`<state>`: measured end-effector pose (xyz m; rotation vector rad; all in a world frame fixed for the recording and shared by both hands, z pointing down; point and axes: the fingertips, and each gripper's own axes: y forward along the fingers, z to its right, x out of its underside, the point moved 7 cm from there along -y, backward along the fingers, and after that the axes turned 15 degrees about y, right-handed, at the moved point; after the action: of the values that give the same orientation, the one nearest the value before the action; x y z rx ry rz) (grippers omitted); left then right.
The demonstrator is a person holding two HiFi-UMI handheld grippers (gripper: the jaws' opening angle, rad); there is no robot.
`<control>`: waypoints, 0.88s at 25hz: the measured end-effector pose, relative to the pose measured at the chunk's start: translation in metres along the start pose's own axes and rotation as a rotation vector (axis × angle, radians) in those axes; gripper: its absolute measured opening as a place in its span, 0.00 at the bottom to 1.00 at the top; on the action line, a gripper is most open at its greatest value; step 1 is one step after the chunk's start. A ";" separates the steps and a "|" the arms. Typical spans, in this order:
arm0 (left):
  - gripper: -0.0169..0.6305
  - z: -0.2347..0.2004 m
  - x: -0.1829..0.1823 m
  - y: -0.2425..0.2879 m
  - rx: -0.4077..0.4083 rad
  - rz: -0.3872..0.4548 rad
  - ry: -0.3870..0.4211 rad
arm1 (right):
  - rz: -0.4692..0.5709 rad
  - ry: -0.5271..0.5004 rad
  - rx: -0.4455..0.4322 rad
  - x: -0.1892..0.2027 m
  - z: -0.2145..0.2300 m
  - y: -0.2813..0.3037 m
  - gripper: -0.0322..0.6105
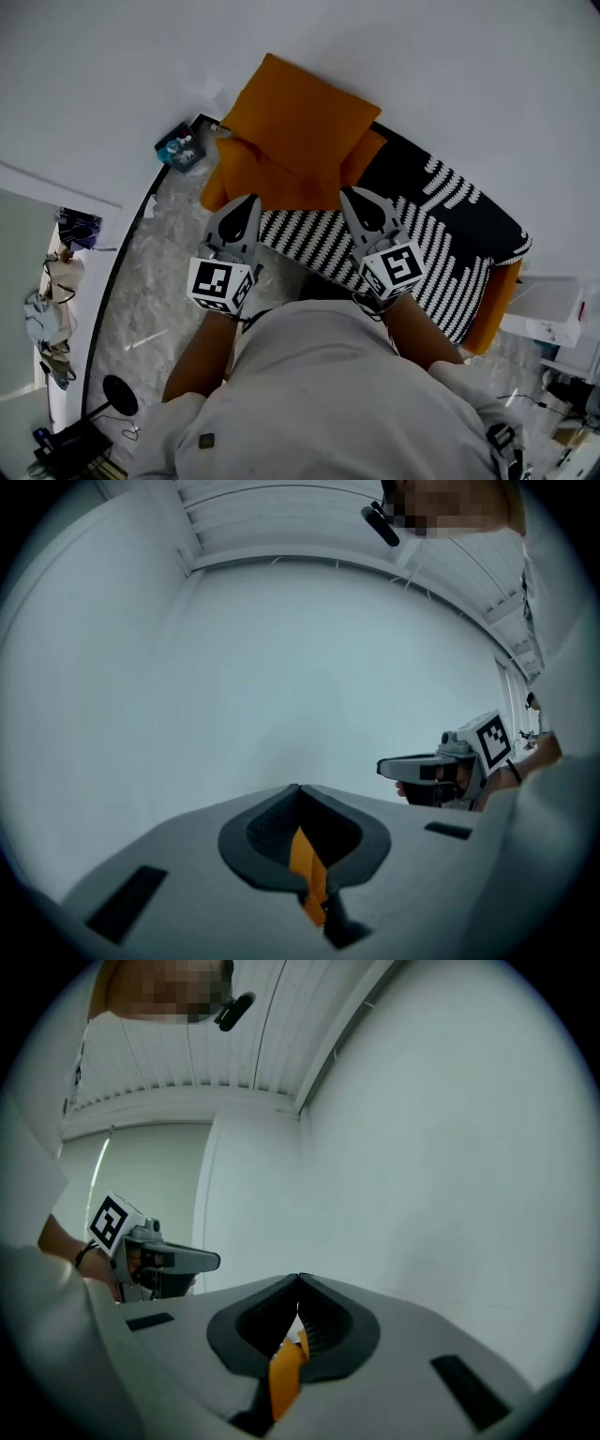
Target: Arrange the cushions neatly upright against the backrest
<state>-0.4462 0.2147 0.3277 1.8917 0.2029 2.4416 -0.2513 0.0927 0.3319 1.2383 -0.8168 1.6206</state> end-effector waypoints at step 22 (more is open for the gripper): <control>0.04 0.031 -0.025 0.191 0.299 0.034 0.057 | 0.066 0.014 0.231 -0.039 0.128 -0.013 0.08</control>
<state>-0.4018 0.0247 0.3367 1.9447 0.5724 2.6140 -0.1902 -0.0267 0.3294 1.3695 -0.6821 1.8148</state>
